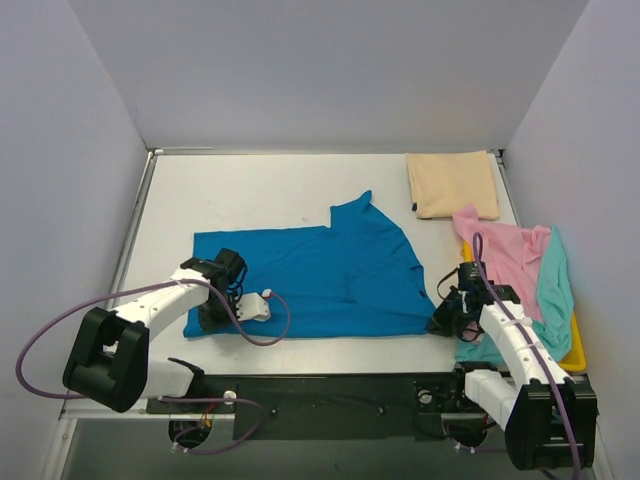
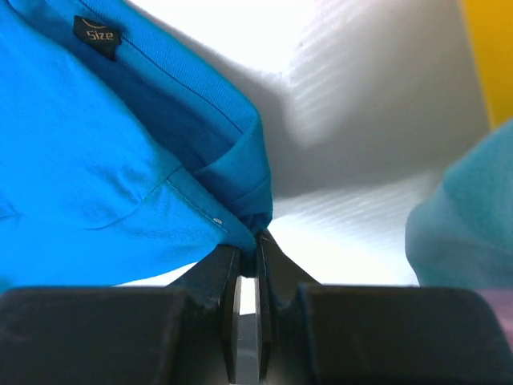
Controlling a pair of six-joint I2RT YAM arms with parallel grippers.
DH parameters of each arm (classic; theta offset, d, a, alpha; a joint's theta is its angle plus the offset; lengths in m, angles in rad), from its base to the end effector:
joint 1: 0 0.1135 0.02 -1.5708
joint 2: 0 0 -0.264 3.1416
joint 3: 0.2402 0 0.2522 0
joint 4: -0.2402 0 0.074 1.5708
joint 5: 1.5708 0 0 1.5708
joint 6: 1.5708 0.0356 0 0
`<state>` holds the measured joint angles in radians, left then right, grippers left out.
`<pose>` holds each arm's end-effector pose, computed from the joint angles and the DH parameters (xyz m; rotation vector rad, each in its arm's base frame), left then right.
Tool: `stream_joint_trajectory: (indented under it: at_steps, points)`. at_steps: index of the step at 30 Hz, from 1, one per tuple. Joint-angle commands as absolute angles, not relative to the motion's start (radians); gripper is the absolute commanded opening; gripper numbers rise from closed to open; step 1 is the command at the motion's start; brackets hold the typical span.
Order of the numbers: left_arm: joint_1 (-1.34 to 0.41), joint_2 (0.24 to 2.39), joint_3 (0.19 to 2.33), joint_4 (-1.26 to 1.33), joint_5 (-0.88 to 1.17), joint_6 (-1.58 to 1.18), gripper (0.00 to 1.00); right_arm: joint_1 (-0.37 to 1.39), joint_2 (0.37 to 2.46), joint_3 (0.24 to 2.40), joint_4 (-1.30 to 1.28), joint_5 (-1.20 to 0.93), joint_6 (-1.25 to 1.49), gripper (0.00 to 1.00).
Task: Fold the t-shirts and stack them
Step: Grap the side of the flattened tshirt furthest away from the robot with both arms
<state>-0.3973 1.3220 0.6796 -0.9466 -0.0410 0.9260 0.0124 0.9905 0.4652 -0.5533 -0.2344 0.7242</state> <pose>0.1712 -0.0703 0.1611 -1.9131 -2.4556 -0.0542 0.1685 0.0104 0.1676 0.8706 2.5724 0.5437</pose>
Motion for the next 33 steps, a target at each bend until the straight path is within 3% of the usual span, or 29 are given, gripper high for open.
stream_joint_trajectory:
  at_steps: [1, 4, 5, 6, 8, 9, 10, 11, 18, 24, 29, 33]
  points:
    - [-0.414, 1.302, 0.75, -1.086, -0.028, 0.997, 0.0, 0.005, 0.954, 0.465, -0.684, -0.227, 0.765, 0.0]
    - [-0.423, 1.31, 0.756, -1.095, -0.035, 0.997, 0.02, 0.005, 0.93, 0.466, -0.699, -0.209, 0.787, 0.0]
    - [-0.425, 1.316, 0.755, -1.095, -0.041, 0.989, 0.07, 0.005, 0.93, 0.475, -0.713, -0.19, 0.788, 0.0]
    - [-0.431, 1.319, 0.758, -1.095, -0.043, 0.983, 0.19, 0.003, 0.928, 0.479, -0.718, -0.181, 0.788, 0.0]
    - [-0.433, 1.327, 0.765, -1.107, -0.046, 0.976, 0.37, 0.005, 0.925, 0.488, -0.727, -0.149, 0.79, 0.24]
    - [-0.433, 1.333, 0.768, -1.133, -0.041, 0.988, 0.42, 0.005, 0.928, 0.5, -0.73, -0.128, 0.788, 0.42]
    - [-0.433, 1.336, 0.776, -1.149, -0.026, 0.995, 0.51, 0.003, 0.93, 0.524, -0.735, -0.115, 0.784, 0.47]
    - [-0.433, 1.336, 0.778, -1.181, -0.02, 1.012, 0.53, 0.005, 0.933, 0.538, -0.75, -0.085, 0.778, 0.53]
    - [-0.367, 1.409, 0.983, -1.17, -0.006, 0.931, 0.6, 0.038, 1.021, 0.889, -0.632, -0.026, 0.595, 0.61]
    - [-0.134, 1.73, 1.507, -1.154, 0.21, 0.571, 0.59, 0.115, 1.56, 1.421, -0.633, -0.161, 0.335, 0.55]
    - [0.093, 1.926, 1.727, -1.089, 0.386, 0.407, 0.59, 0.141, 1.925, 1.858, -0.643, -0.253, 0.339, 0.52]
    - [0.192, 2.048, 1.856, -1.049, 0.362, 0.362, 0.59, 0.166, 2.248, 2.133, -0.643, -0.293, 0.394, 0.5]
